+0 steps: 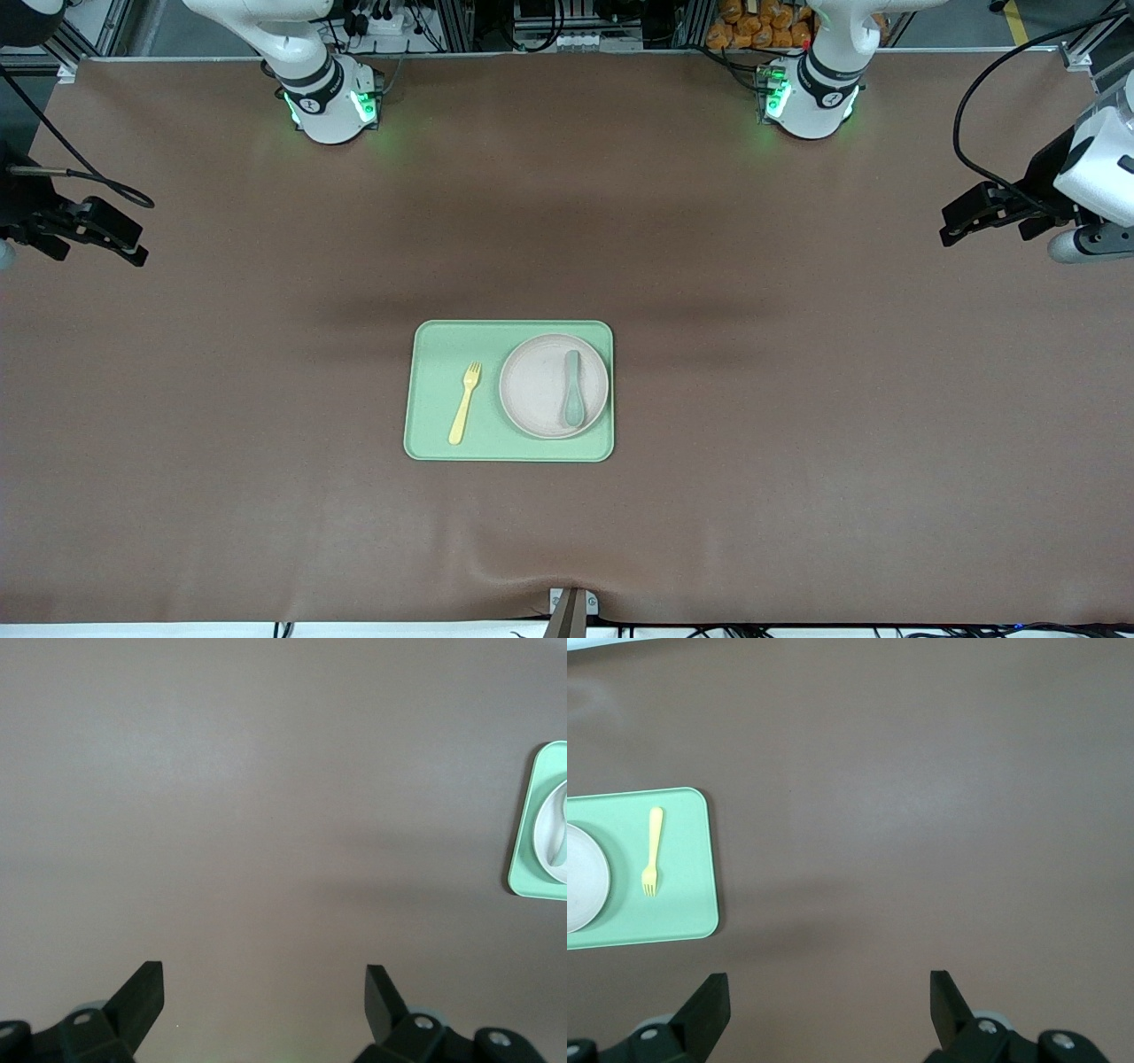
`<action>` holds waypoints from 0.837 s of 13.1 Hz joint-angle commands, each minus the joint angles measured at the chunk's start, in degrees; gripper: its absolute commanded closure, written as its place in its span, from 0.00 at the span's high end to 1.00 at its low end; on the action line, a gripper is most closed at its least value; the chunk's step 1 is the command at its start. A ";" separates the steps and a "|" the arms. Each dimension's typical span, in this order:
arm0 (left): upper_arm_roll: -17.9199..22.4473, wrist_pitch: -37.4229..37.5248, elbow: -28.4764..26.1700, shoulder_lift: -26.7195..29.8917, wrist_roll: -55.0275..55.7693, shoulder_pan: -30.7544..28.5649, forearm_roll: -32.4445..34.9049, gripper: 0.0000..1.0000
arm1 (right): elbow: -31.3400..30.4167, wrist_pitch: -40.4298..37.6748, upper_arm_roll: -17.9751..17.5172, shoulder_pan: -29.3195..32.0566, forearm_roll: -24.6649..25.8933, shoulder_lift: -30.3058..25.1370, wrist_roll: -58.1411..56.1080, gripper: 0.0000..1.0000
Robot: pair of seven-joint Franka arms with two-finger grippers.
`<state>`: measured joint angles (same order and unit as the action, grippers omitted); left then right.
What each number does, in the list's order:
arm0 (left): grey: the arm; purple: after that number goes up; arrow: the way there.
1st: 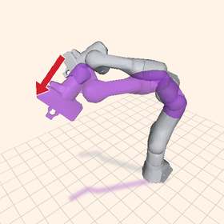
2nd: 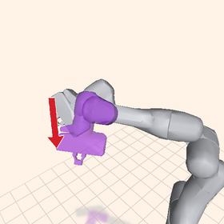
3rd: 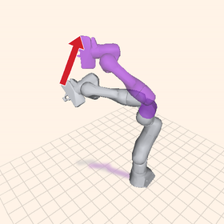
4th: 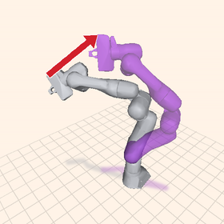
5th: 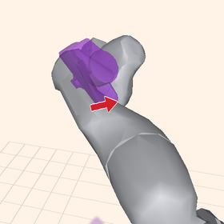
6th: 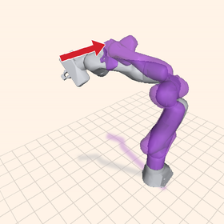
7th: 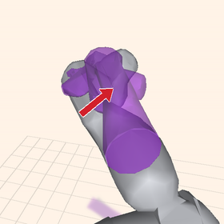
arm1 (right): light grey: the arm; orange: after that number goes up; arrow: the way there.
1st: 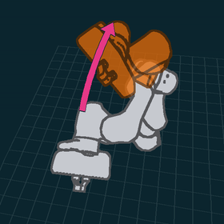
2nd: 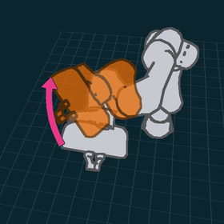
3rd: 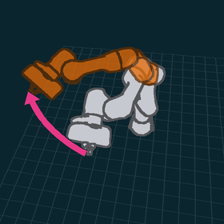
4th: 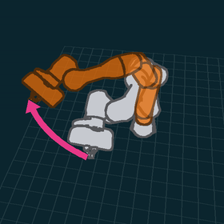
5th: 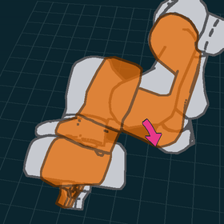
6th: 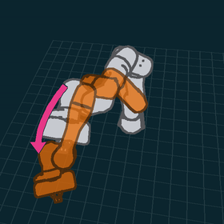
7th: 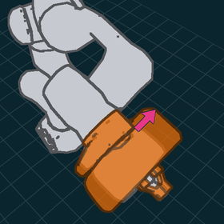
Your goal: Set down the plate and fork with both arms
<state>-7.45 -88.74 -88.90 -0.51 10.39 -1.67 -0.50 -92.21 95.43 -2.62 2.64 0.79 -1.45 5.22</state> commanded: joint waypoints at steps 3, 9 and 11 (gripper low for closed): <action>-0.63 0.76 0.39 0.94 -0.98 -0.62 1.38 1.00 | 1.33 -1.21 -0.81 1.32 -0.97 0.40 -0.83 1.00; -0.81 0.76 -0.05 3.22 -0.98 -0.44 1.38 1.00 | 1.42 -1.21 -0.81 1.32 -0.97 0.40 -0.83 1.00; -1.42 0.85 -0.05 3.84 -0.98 -0.44 1.29 1.00 | 1.42 -1.21 -0.81 1.32 -0.97 0.40 -0.83 1.00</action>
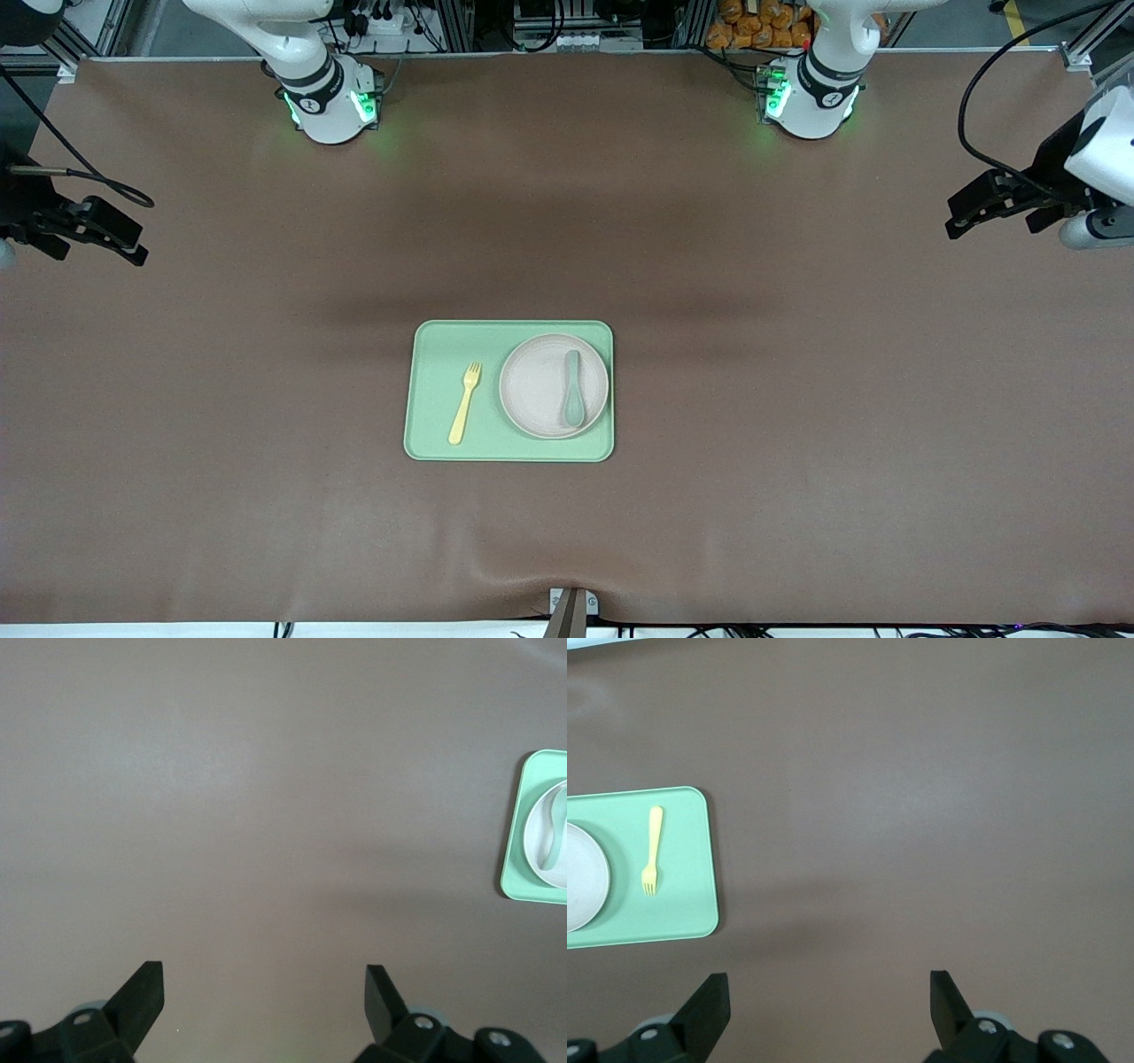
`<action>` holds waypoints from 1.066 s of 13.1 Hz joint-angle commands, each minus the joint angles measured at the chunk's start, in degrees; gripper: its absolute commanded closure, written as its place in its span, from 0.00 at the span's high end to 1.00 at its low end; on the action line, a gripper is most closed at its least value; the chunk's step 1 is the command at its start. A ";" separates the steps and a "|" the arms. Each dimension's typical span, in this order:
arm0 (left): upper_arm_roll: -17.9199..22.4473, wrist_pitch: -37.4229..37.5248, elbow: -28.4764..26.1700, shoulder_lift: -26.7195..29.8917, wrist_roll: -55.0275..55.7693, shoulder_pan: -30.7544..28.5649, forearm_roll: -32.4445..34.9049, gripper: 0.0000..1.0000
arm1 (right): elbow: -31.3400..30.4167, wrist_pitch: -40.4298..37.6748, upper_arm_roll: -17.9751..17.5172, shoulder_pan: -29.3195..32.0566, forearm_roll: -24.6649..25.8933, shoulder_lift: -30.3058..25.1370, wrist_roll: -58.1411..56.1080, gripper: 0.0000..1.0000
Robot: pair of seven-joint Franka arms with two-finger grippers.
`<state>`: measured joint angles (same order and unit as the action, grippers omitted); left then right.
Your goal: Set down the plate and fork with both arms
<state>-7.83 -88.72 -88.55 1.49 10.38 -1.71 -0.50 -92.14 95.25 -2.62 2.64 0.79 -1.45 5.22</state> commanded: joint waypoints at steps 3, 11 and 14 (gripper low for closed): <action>-1.75 0.83 -0.31 1.67 -0.89 -0.40 1.29 1.00 | 1.35 -1.11 -0.90 1.32 -0.97 0.31 -0.91 1.00; -1.05 1.09 0.31 1.23 -0.89 -1.02 1.12 1.00 | 1.43 -1.20 -0.81 1.32 -0.97 0.31 -0.91 1.00; -0.96 1.79 0.92 1.23 -0.80 -1.19 0.77 1.00 | 1.43 -1.20 -0.81 1.32 -0.97 0.31 -1.00 1.00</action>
